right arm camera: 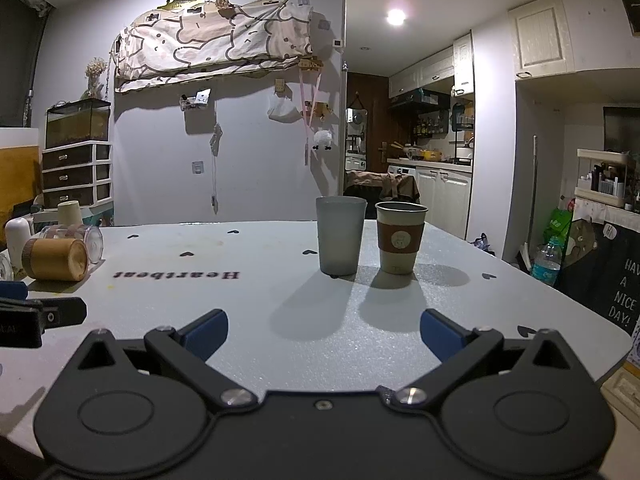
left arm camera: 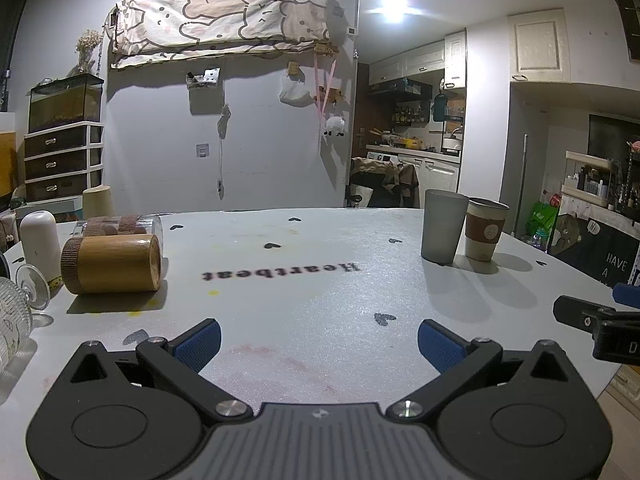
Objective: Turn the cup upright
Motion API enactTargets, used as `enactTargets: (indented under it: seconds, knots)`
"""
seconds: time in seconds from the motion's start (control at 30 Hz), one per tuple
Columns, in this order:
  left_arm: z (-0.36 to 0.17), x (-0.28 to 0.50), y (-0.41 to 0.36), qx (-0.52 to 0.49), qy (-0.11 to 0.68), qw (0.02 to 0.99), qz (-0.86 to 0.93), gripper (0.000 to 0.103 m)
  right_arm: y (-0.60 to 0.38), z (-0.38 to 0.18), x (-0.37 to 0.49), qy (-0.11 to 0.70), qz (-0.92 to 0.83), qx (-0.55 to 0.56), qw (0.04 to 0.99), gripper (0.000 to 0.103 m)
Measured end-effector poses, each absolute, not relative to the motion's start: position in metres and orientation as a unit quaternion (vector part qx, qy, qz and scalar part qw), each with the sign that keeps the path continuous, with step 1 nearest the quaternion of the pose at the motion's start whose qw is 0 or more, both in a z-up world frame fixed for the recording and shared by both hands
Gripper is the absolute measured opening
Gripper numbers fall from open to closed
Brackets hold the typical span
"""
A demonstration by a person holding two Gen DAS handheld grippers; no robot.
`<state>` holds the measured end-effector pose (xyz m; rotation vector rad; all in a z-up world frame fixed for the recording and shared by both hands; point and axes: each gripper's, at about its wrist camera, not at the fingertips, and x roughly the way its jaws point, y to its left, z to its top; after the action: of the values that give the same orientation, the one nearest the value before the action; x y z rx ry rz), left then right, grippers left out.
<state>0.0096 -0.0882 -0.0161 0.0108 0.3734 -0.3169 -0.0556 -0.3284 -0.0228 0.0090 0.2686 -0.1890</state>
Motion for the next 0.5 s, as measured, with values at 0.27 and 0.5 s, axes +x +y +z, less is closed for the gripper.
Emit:
enactTargets:
  seconds: [0.27,0.5]
  knots:
    - [-0.0155,0.0089,-0.0894,0.006,0.185,0.970,-0.158,0.103,-0.3292,-0.0231,-0.0551,0.134,-0.094,0.005,0.986,0.103]
    - [-0.0156,0.0089,-0.0893,0.006,0.184,0.970,-0.159,0.103,-0.3300,-0.0243,-0.0539,0.134,-0.094,0.005,0.986,0.103]
